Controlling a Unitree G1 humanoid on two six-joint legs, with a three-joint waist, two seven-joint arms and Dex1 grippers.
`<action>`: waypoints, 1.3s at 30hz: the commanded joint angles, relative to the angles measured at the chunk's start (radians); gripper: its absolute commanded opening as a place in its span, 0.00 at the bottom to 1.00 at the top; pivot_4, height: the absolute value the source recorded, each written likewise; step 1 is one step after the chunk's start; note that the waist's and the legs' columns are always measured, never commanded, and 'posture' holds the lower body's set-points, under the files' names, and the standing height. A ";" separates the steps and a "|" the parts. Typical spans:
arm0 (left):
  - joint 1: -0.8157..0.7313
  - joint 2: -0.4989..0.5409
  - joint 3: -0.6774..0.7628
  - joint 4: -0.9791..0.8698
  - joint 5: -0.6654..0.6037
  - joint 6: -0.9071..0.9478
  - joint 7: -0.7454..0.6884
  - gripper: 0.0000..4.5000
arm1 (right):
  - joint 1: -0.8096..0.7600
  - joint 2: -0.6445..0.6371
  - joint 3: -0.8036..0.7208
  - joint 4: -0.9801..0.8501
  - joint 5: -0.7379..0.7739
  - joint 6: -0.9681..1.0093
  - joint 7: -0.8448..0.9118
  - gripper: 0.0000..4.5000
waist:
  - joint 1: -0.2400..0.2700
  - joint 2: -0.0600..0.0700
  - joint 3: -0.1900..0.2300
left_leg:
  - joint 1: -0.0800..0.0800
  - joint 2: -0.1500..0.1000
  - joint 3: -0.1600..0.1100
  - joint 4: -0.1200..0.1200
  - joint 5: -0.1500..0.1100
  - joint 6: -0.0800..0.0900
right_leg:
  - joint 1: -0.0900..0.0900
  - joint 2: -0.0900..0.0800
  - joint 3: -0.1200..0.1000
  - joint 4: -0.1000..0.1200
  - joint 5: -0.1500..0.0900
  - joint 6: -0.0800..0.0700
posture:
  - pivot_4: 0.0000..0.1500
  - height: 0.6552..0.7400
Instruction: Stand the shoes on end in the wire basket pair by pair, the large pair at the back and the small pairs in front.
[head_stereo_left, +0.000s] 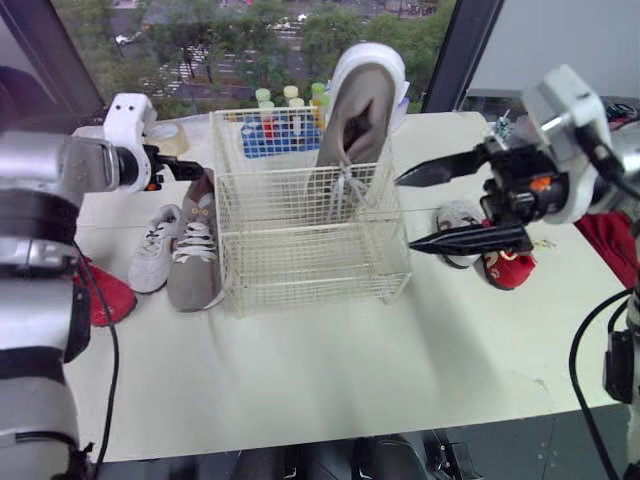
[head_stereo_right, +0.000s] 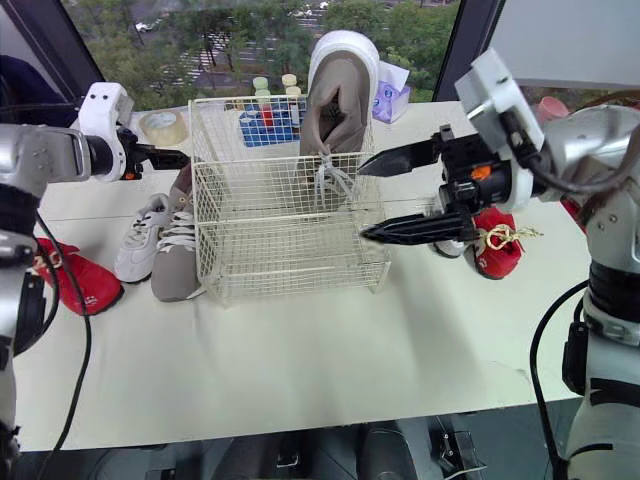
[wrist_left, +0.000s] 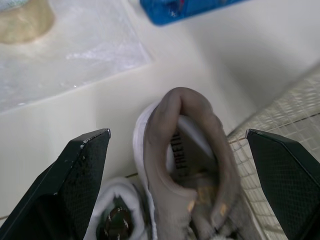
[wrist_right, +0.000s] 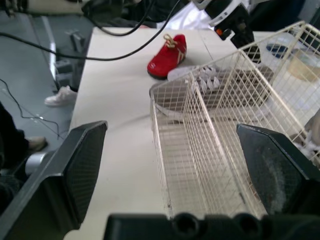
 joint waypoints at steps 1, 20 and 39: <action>-0.093 -0.064 -0.053 0.227 0.184 -0.145 -0.048 1.00 | 0.052 -0.029 -0.091 -0.097 0.062 0.039 -0.100 0.99 | 0.009 0.000 0.000 | 0.000 0.000 0.000 0.000 0.000 0.000 | 0.000 -0.001 0.000 0.000 0.000 0.000 | 1.00 1.00; -0.066 -0.214 0.189 0.409 0.354 -0.285 -0.013 0.01 | 0.073 -0.150 -0.131 -0.212 0.308 0.114 -0.341 1.00 | 0.016 -0.004 0.000 | -0.003 -0.004 0.000 0.002 -0.007 0.011 | -0.003 -0.012 -0.002 0.001 0.001 0.001 | 1.00 1.00; -0.056 -0.071 0.804 -0.598 0.011 -0.259 0.300 0.01 | 0.008 -0.127 0.005 -0.009 0.237 -0.013 -0.335 1.00 | 0.011 -0.018 0.008 | -0.005 -0.004 0.001 0.002 -0.003 0.005 | -0.003 -0.012 -0.004 0.000 0.002 0.004 | 1.00 1.00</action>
